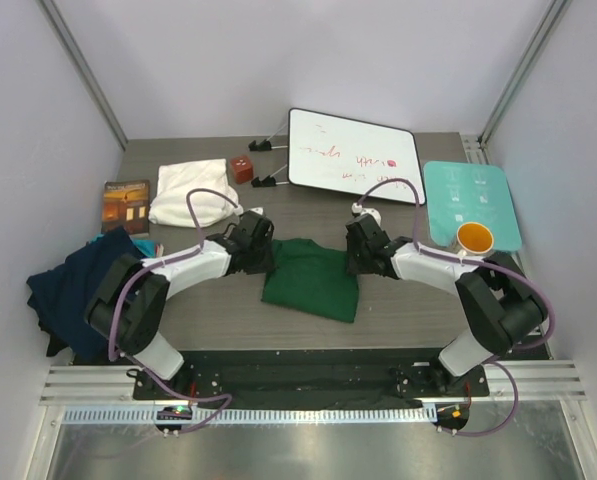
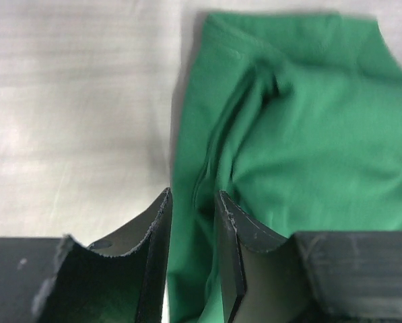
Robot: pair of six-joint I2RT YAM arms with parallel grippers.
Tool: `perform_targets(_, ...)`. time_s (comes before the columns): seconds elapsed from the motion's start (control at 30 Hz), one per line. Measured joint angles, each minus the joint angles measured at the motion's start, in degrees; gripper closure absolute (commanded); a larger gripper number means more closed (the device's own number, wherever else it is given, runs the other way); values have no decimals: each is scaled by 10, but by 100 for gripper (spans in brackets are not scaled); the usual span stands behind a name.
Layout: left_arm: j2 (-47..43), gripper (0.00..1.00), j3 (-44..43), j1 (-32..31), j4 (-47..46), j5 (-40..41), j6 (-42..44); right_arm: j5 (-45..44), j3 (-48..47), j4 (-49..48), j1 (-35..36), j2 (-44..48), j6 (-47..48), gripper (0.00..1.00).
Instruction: Fold and stack the t-shirts
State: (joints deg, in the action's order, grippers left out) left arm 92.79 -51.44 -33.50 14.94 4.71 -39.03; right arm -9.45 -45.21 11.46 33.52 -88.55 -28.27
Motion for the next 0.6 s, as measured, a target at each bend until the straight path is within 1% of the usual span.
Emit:
perform_targets(0.07,-27,66,19,-6,10,3,-5,5,-22,7,0,-17,14,70)
perform_targets(0.23,-91,58,52,-12,29,12,-18,12,-53,11,0,-34,30,62)
perform_targets(0.27,-100,54,55,-13,30,15,-19,14,-56,11,0,-32,31,61)
perform_targets(0.3,-111,43,58,-12,31,18,-21,17,-57,13,0,-29,31,61)
perform_targets(0.37,-133,42,61,-12,33,24,-20,22,-57,19,0,-17,32,60)
perform_targets(0.4,-145,40,63,-12,32,25,-21,24,-57,25,0,-3,32,60)
perform_targets(0.47,-163,40,66,-10,29,24,-22,28,-58,33,0,26,32,59)
perform_targets(0.53,-180,40,74,-1,18,11,-24,35,-60,40,0,65,31,59)
perform_targets(0.6,-184,40,83,9,7,-2,-27,44,-73,45,0,84,31,59)
